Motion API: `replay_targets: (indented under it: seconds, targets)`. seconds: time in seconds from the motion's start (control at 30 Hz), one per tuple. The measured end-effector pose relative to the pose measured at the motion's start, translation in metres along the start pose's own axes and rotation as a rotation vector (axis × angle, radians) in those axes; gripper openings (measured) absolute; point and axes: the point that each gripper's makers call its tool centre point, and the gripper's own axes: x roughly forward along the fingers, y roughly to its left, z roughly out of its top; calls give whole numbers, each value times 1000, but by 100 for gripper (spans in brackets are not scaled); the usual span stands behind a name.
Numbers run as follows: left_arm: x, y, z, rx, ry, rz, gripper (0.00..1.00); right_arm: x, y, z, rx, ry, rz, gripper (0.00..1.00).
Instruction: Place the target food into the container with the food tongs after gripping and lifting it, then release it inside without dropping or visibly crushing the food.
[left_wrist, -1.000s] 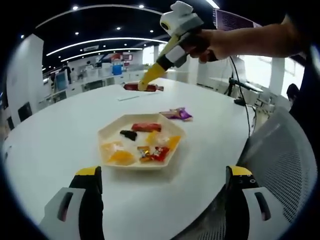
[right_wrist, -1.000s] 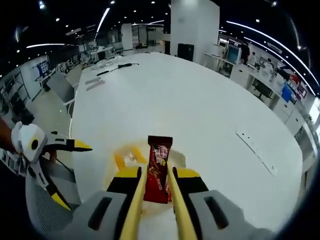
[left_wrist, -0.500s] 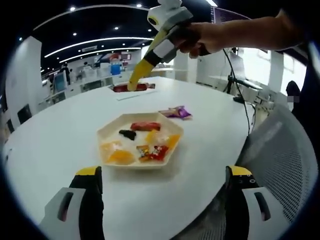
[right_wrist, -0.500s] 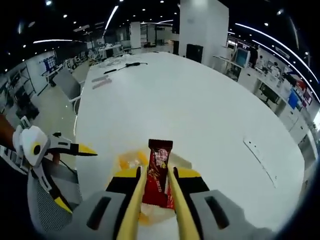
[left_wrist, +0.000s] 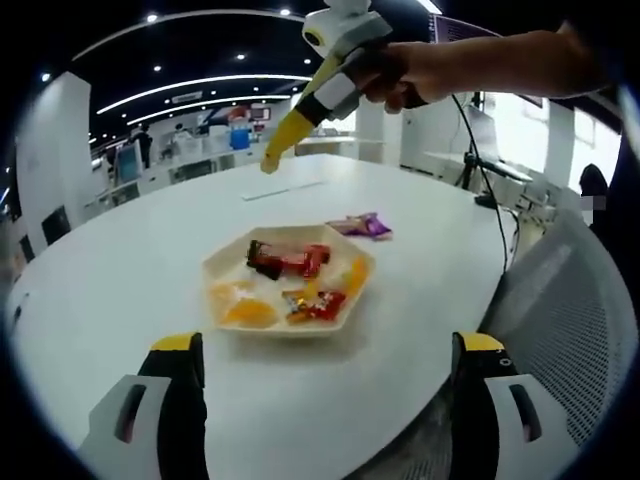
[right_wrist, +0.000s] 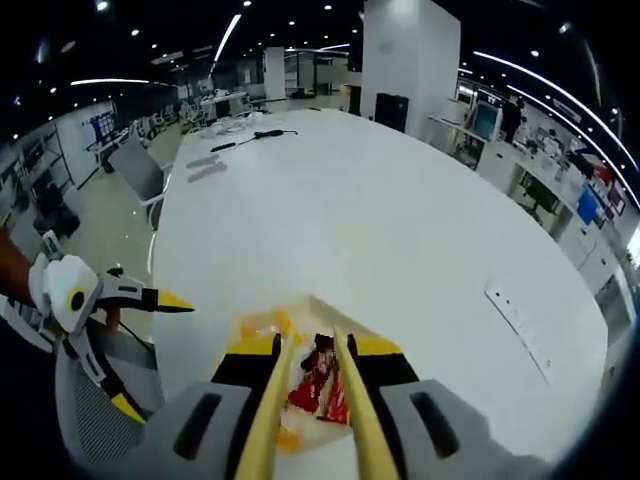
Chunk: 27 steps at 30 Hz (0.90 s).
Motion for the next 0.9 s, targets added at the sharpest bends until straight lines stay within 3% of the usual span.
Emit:
replay_targets:
  seconds: [0.37, 0.63, 0.77, 0.9]
  targets:
    - [1, -1, -2, -5, 7, -7, 99, -27, -6, 7, -2, -35, -22, 26]
    - [1, -8, 1, 18, 1, -32, 99, -47, -17, 0, 7, -45, -49, 26]
    - [-6, -1, 23, -8, -90, 2, 100, -55, -22, -8, 20, -45, -62, 26]
    - [-9, -9, 29, 1, -94, -38, 100, -64, -31, -18, 44, -48, -81, 26]
